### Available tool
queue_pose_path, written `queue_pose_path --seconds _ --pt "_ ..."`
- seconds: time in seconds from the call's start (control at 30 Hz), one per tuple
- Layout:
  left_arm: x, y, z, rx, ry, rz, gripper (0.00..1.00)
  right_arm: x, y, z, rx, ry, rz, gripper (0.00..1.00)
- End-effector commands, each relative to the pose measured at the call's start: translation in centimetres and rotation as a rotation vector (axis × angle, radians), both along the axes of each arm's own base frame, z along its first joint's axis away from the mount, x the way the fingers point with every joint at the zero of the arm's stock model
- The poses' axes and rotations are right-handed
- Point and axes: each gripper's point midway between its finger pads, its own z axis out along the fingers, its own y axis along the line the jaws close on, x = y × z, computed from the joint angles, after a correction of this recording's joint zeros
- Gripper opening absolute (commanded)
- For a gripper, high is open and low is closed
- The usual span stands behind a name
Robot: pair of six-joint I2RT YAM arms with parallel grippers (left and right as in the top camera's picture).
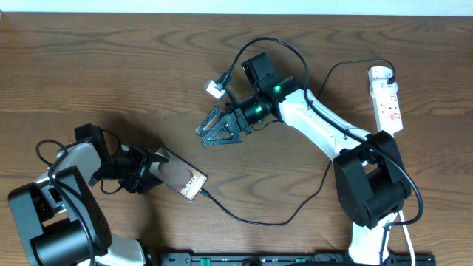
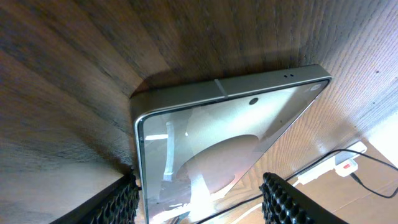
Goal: Plug charger to phone and switch on socket
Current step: 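Lower the phone flat onto the table with the left gripper and release, then move the right gripper to the power strip at the far right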
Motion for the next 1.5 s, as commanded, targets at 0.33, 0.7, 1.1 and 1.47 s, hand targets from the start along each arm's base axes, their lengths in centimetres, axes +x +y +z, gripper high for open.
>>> queue_pose_path --seconds 0.33,0.7,1.1,1.47 --pt "0.6 9.5 -3.3 0.533 0.088 -0.090 0.74 -0.2 0.2 1.1 0.027 -0.020 0.013 0.99" --pt "8.4 9.9 11.9 0.648 -0.420 -0.200 0.75 0.7 0.3 -0.7 -0.065 -0.065 -0.042 0.99" --pt "6.1 -0.3 24.0 0.711 -0.791 -0.520 0.88 10.4 -5.9 -1.2 -0.262 -0.061 -0.380 0.99" --pt "5.1 -5.7 25.3 0.661 -0.912 -0.664 0.94 19.2 -28.7 4.4 -0.977 -0.242 -0.982 0.99"
